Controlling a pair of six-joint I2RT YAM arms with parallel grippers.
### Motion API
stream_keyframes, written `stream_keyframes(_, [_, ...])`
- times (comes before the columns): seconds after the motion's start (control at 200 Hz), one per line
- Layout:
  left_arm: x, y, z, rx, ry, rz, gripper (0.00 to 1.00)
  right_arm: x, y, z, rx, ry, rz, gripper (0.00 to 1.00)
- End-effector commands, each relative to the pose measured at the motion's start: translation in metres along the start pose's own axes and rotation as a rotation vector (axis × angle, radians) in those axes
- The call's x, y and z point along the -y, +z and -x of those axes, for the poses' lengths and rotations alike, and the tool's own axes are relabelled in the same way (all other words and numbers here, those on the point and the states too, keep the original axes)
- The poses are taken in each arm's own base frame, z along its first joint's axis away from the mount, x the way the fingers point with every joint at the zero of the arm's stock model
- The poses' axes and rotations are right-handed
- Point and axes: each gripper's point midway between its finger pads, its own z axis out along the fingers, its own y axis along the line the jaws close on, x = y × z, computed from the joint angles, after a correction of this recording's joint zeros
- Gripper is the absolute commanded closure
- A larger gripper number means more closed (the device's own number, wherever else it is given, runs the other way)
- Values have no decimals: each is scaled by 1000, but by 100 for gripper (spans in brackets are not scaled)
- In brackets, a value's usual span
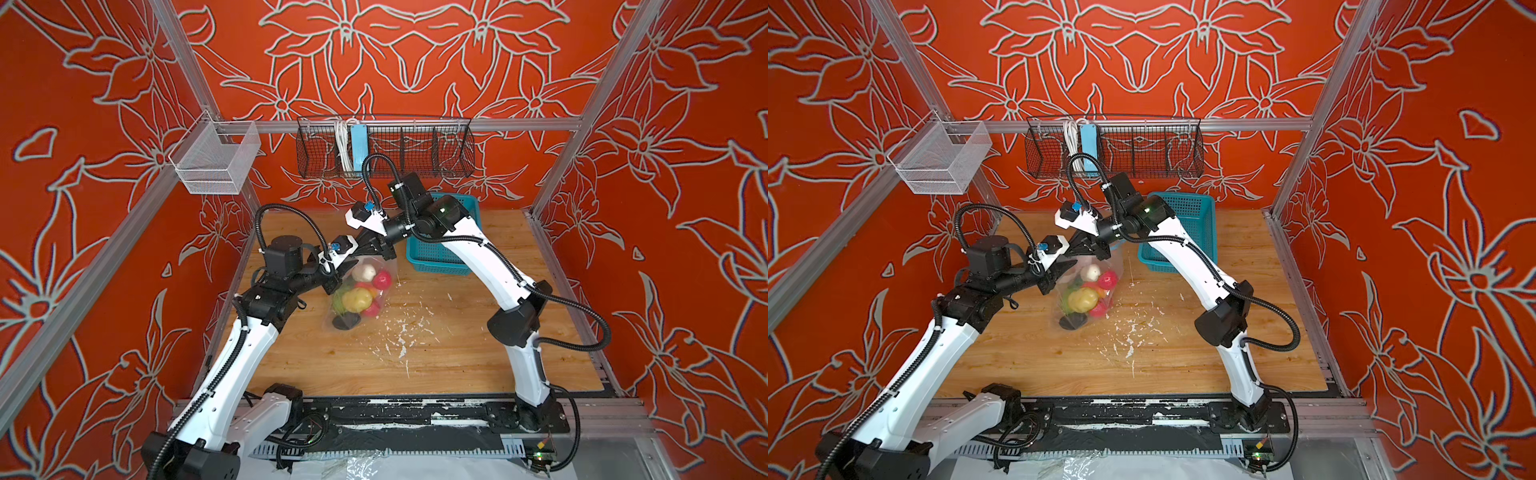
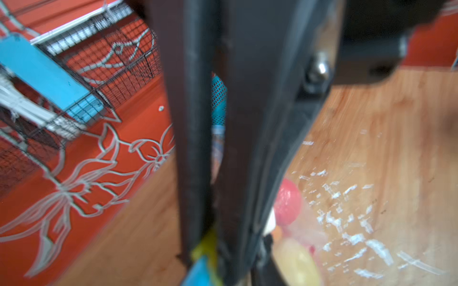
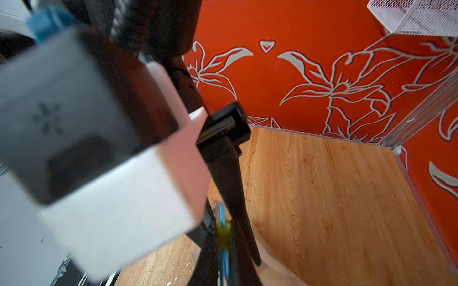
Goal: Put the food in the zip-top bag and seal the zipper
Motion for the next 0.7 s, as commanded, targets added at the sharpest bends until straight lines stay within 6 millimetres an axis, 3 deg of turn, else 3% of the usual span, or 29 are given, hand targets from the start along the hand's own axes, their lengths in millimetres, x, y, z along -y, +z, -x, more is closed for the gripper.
stream_keyframes(0.0, [1, -8, 14, 52, 40, 15, 59, -19, -13, 22, 37, -70, 8, 100])
stream_keyframes(0.23, [0, -13, 18, 64, 53, 28, 60, -20, -15, 23, 40, -76, 0, 100])
stream_keyframes(0.315, [0, -12, 20, 69, 53, 24, 76, -22, -15, 24, 41, -76, 2, 100])
stream_keyframes(0.4, [-1, -11, 22, 72, 52, 18, 100, -22, -15, 24, 42, -74, 3, 100])
stream_keyframes(0.696, [-1, -20, 36, 116, 42, 31, 100, -18, -14, 12, -5, -72, -32, 100])
